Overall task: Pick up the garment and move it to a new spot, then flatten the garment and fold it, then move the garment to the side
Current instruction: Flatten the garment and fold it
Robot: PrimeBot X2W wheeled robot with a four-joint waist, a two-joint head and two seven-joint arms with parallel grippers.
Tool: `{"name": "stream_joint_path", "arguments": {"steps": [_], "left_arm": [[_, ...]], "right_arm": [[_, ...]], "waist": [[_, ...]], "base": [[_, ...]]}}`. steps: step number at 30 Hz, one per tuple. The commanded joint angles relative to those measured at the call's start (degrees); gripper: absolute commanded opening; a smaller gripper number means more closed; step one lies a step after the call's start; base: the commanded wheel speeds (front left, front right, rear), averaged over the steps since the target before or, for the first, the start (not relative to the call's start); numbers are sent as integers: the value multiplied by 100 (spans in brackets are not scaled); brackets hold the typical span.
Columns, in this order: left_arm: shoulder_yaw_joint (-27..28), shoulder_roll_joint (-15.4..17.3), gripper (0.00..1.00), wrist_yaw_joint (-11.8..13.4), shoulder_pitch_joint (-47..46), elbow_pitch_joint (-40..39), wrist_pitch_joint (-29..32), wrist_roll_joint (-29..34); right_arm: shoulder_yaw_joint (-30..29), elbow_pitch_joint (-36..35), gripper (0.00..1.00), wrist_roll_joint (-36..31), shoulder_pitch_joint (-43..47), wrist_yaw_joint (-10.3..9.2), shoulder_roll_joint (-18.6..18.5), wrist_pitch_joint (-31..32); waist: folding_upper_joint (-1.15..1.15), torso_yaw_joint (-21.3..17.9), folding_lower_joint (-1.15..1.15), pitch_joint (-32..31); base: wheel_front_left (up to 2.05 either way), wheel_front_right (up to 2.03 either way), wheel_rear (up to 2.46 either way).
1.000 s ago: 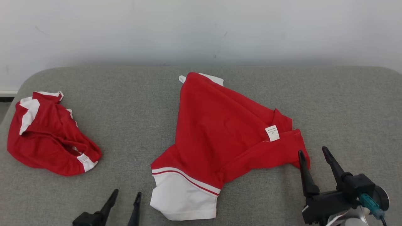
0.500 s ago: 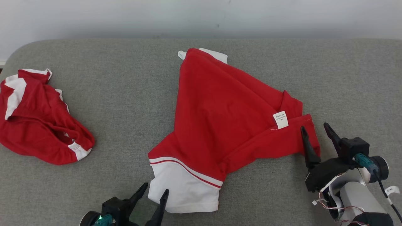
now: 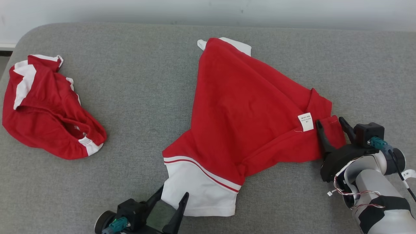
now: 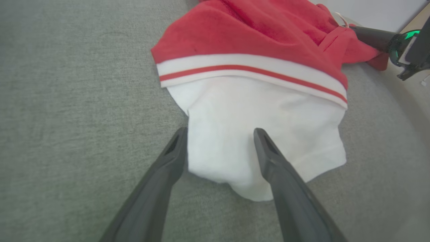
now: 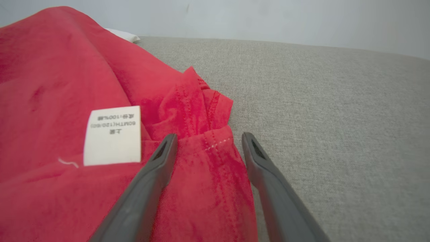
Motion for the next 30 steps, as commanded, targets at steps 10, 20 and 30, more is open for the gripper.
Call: {"name": "stream_joint_path", "arguments": {"steps": [10, 20, 30], "left_arm": [[-22, -99, 0, 5, 32, -225, -4, -350], [536, 71, 0, 4, -327, -757, -5, -675], [543, 841, 0, 4, -3424, -525, 743, -1753]], "right_arm": [[204, -25, 0, 330, 129, -13, -141, -154], [104, -1524, 0, 573, 475, -13, -184, -165], [173, -1971, 0, 925, -1367, -13, -114, 286]], "waist": [[-1, -74, -1, -138], [-1, -421, -1, -446], [-1, -727, -1, 376]], "base": [[0, 0, 0], [0, 0, 0], [0, 0, 0]]}}
